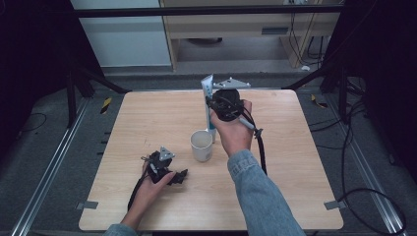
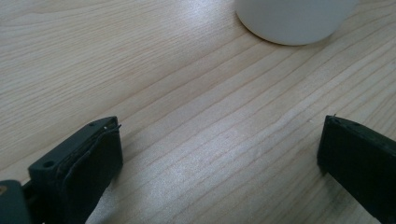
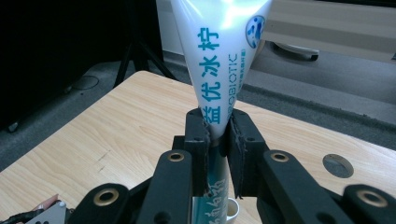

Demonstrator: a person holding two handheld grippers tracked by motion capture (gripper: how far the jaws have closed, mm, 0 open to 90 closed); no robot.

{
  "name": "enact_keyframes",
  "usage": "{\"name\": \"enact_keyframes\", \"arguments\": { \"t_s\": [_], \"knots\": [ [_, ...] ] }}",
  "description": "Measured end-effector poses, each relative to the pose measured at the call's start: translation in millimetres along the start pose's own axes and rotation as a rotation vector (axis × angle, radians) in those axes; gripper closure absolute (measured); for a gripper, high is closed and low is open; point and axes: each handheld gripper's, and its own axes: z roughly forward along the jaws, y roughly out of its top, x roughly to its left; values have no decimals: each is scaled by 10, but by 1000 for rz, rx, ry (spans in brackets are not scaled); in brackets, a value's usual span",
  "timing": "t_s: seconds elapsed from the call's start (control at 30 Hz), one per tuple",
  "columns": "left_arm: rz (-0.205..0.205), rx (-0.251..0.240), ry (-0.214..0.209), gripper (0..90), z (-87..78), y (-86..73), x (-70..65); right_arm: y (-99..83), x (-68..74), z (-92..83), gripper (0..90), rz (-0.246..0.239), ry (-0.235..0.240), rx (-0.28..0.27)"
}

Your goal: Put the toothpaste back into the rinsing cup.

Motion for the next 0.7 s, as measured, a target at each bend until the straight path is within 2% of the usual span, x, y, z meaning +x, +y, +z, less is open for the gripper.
{"name": "enact_keyframes", "arguments": {
  "t_s": [0.7],
  "knots": [
    [-1,-1,0,0,2,2,-1,-140,75,104,790,8,8,-8]
  ]
}}
